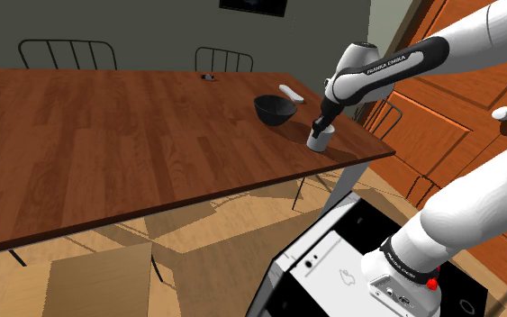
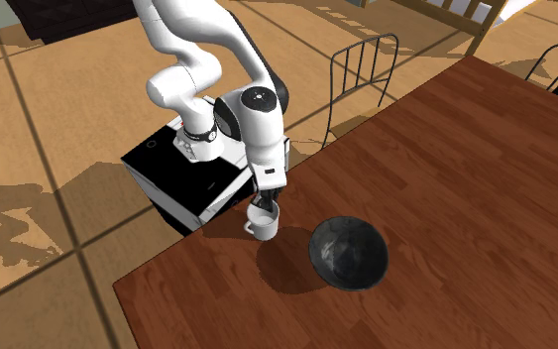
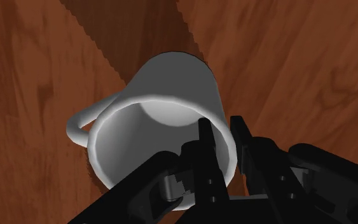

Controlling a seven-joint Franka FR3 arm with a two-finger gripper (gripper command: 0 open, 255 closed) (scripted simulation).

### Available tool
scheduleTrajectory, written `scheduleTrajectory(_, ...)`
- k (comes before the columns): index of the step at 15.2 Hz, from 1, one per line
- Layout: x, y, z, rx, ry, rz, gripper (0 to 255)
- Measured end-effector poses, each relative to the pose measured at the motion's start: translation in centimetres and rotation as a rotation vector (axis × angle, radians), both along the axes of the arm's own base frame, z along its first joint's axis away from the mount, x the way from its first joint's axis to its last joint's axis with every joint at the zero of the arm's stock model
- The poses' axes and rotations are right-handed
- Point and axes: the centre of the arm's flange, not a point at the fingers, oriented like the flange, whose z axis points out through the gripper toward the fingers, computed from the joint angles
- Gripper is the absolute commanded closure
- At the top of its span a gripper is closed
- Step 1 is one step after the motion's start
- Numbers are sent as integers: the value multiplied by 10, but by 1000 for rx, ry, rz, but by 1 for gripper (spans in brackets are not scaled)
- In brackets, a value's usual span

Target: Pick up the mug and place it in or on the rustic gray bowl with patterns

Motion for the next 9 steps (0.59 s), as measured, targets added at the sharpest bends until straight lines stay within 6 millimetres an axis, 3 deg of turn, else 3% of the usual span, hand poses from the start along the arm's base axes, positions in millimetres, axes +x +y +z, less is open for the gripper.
scheduleTrajectory(3,-1,0,6,0,0,0,255)
scheduleTrajectory(9,0,1,37,0,0,0,255)
